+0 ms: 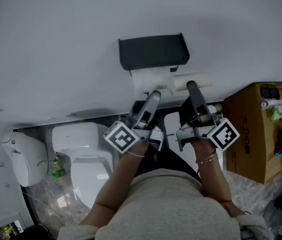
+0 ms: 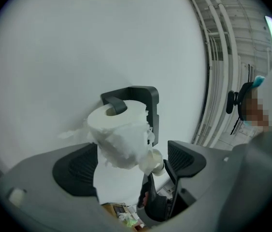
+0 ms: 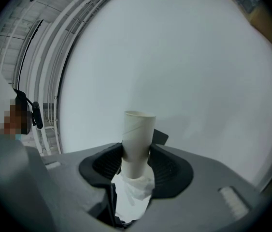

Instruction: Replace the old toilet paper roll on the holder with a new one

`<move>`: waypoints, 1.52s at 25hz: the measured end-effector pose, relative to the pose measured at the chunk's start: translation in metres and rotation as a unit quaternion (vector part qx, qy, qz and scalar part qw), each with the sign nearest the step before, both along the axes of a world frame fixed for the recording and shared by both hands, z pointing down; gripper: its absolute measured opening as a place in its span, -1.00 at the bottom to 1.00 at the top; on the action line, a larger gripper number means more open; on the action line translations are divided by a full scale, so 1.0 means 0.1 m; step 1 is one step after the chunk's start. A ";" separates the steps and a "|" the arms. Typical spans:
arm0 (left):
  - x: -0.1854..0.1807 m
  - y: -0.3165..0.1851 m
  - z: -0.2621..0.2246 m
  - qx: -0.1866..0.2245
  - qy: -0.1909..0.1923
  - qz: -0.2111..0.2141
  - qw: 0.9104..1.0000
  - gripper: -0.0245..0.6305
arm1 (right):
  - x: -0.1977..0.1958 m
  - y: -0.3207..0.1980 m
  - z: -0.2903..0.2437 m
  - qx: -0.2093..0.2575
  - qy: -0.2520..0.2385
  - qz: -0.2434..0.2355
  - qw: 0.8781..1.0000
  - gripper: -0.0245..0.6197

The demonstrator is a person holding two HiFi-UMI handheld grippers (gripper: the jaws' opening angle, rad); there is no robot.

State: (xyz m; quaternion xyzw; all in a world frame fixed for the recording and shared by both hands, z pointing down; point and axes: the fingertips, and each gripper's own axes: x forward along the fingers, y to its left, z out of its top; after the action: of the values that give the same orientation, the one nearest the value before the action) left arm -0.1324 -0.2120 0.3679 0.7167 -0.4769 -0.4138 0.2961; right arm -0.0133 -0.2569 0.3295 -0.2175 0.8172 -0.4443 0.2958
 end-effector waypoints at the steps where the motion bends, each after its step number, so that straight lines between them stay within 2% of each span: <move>1: -0.01 0.03 -0.01 0.000 -0.003 -0.003 1.000 0.42 | 0.01 0.02 -0.01 0.001 -0.001 0.001 1.000 -0.35; 6: -0.06 0.11 -0.06 0.003 -0.042 -0.019 0.999 0.42 | 0.00 0.03 -0.06 0.014 0.000 -0.002 1.000 -0.35; 9: -0.01 0.16 -0.13 0.013 -0.069 -0.014 0.997 0.42 | -0.03 0.05 -0.09 0.019 -0.001 -0.009 1.000 -0.35; 13: 0.01 0.27 -0.22 0.023 -0.083 -0.012 0.996 0.42 | -0.10 0.12 -0.15 0.027 -0.003 -0.022 0.999 -0.35; 25: -0.12 0.45 -0.60 0.065 -0.110 -0.052 0.990 0.42 | -0.27 0.20 -0.32 0.053 -0.008 -0.047 0.997 -0.35; 28: -0.11 0.45 -0.72 0.076 -0.129 -0.058 0.987 0.42 | -0.26 0.19 -0.36 0.059 -0.010 -0.051 0.997 -0.35; 31: -0.16 0.50 -0.85 0.090 -0.150 -0.058 0.983 0.42 | -0.34 0.25 -0.45 0.070 -0.011 -0.053 0.996 -0.35; 34: -0.21 0.52 -0.97 0.118 -0.153 -0.045 0.980 0.41 | -0.43 0.28 -0.53 0.081 -0.012 -0.057 0.995 -0.35; 38: -0.19 0.51 -1.15 0.159 -0.160 -0.030 0.974 0.18 | -0.46 0.29 -0.63 0.099 -0.009 -0.060 0.993 -0.35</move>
State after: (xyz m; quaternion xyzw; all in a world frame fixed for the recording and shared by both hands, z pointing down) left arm -0.1517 -0.1611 0.2533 0.7968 -0.4674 -0.3733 0.0855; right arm -0.0588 -0.2275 0.2662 -0.1334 0.8662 -0.3800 0.2959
